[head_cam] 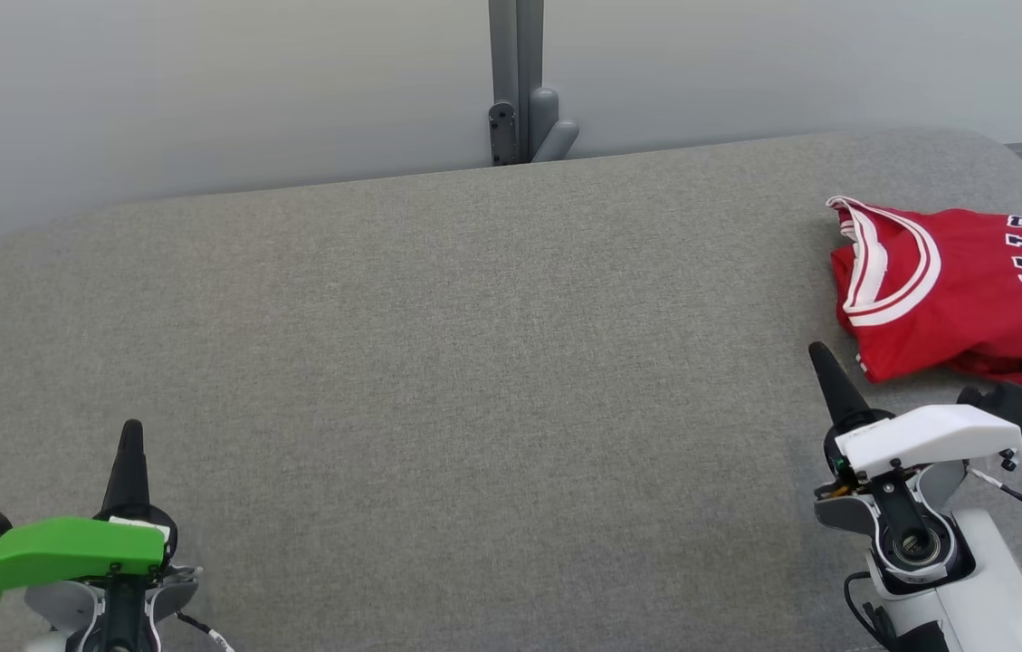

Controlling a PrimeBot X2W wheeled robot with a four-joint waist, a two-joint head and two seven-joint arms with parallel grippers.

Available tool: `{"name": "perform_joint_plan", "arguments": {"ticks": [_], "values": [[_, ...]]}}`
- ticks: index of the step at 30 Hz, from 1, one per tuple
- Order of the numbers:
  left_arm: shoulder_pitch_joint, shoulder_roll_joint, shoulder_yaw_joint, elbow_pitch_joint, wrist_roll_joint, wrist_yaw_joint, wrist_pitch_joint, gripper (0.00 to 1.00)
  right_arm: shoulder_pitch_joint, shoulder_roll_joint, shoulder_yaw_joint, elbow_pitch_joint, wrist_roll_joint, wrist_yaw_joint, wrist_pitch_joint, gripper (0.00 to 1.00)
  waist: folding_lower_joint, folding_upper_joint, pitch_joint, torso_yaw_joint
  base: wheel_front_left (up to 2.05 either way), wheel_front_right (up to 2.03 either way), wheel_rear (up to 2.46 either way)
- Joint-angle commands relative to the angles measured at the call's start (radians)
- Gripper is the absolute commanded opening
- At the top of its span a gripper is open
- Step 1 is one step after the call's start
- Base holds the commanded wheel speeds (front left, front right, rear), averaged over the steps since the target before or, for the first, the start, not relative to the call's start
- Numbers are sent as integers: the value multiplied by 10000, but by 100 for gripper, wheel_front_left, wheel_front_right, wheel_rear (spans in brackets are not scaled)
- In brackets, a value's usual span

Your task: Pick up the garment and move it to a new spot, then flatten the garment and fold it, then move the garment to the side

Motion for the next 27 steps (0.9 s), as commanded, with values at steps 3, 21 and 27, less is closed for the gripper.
{"name": "perform_joint_plan", "arguments": {"ticks": [3, 21, 27], "values": [[-337, -25, 174, 40, -354, -131, 69, 0, -345, 3, -43, 94, 420, 6, 74, 0, 0, 0, 1, 14, 0, 0, 0], [-759, -283, 653, 492, -1796, -378, 328, 0, -887, 54, -86, 783, 2056, 6, 327, 0, 0, 0, 7, 97, 0, 0, 0], [-873, -354, 795, 636, -2204, -461, 404, 0, -1049, 74, -99, 995, 2554, 5, 398, 0, 0, 0, 9, 125, 0, 0, 0]]}}
